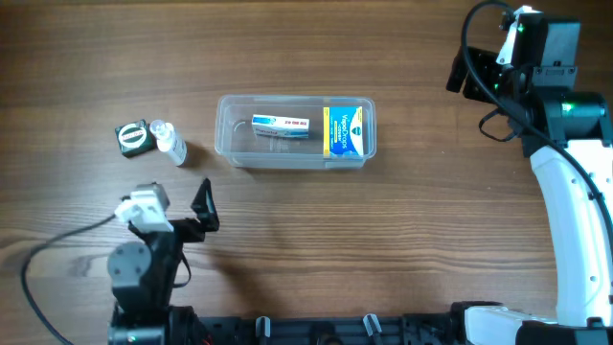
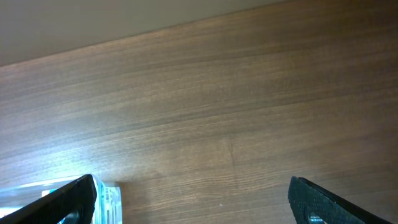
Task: Pack container
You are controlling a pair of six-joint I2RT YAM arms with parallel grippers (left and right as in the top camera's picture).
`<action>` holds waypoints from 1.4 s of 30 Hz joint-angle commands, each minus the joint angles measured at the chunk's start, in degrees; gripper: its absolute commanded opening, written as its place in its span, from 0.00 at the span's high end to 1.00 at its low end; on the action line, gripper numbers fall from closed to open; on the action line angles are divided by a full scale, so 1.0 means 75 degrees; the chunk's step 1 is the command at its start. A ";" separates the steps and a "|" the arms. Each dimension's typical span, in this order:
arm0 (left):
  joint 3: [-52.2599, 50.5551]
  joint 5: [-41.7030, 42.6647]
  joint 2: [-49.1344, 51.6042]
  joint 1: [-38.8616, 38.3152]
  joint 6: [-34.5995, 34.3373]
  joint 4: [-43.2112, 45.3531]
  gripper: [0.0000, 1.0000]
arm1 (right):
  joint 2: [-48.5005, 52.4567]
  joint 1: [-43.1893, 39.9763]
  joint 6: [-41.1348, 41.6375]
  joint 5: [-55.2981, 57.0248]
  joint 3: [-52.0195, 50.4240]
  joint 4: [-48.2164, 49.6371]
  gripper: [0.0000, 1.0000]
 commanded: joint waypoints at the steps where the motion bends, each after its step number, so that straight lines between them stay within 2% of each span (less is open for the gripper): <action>1: 0.1207 -0.0146 0.1489 0.0131 -0.0245 -0.0309 0.00 | 0.0064 0.0012 0.0090 0.0157 -0.0009 0.0000 0.00; 10: 0.4418 0.0198 0.5289 0.1017 -0.0405 -0.2463 0.00 | 0.0064 0.0012 0.0093 0.0157 -0.0009 0.0000 0.00; 15: 0.5511 0.0702 0.6234 0.1090 -0.0405 -0.3124 0.00 | 0.0064 0.0012 0.0096 0.0157 -0.0009 0.0000 0.00; 24: 0.5622 0.0659 0.6047 0.1116 -0.0143 -0.2430 0.00 | 0.0064 0.0012 0.0090 0.0157 -0.0009 0.0000 0.00; 28: 0.5622 -0.0440 0.5907 0.1466 -0.0449 -0.2189 0.00 | 0.0064 0.0012 0.0090 0.0157 -0.0009 0.0000 0.00; 31: 0.5622 -0.0618 0.6059 0.1955 -0.0629 -0.1996 0.00 | 0.0064 0.0012 0.0093 0.0157 -0.0009 0.0000 0.00; 34: 0.5622 -0.0632 0.6414 0.2398 -0.1017 -0.1851 0.00 | 0.0064 0.0012 0.0093 0.0157 -0.0009 0.0000 0.00; 42: 0.5622 -0.0627 0.8142 0.2739 -0.1035 -0.1096 0.00 | 0.0064 0.0012 0.0090 0.0157 -0.0009 0.0000 0.00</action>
